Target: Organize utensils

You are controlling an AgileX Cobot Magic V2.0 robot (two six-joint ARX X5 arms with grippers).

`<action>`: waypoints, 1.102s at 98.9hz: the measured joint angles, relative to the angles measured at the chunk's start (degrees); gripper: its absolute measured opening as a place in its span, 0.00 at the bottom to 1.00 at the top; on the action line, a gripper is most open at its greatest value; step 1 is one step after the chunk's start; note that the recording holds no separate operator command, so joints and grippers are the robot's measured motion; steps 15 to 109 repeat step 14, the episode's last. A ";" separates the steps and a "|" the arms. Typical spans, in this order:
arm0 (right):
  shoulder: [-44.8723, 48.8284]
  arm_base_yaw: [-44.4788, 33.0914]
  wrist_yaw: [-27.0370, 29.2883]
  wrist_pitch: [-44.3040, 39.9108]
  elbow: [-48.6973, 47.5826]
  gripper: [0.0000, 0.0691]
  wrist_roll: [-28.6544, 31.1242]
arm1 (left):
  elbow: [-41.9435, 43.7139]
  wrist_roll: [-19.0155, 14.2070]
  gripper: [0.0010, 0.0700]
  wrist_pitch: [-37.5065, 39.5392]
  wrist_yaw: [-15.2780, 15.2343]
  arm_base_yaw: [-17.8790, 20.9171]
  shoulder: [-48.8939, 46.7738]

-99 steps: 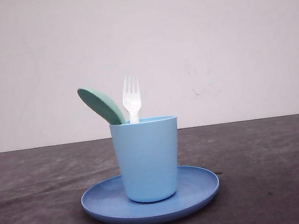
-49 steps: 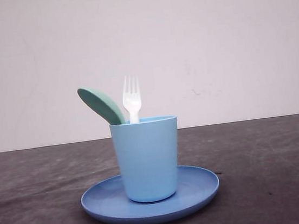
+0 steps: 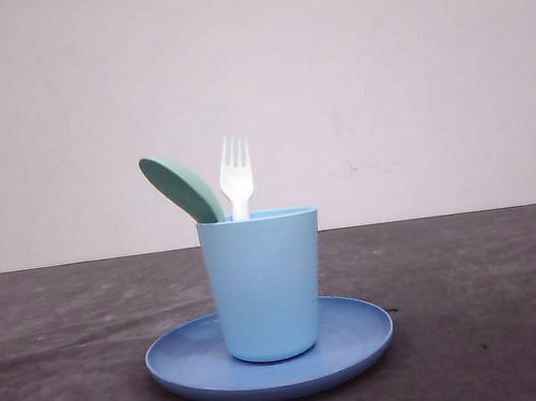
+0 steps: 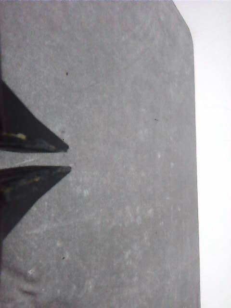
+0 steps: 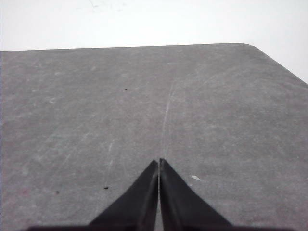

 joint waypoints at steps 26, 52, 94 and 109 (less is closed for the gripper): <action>0.00 0.00 0.00 0.00 0.00 0.01 0.00 | 0.00 0.00 0.02 0.00 0.00 0.00 0.00; 0.00 0.00 0.00 0.00 0.00 0.01 0.00 | 0.00 0.00 0.02 0.00 0.00 0.00 0.00; 0.00 0.00 0.00 0.00 0.00 0.01 0.00 | 0.00 0.00 0.02 0.00 0.00 0.00 0.00; 0.00 0.00 0.00 0.00 0.00 0.01 0.00 | 0.00 0.00 0.02 0.00 0.00 0.00 0.00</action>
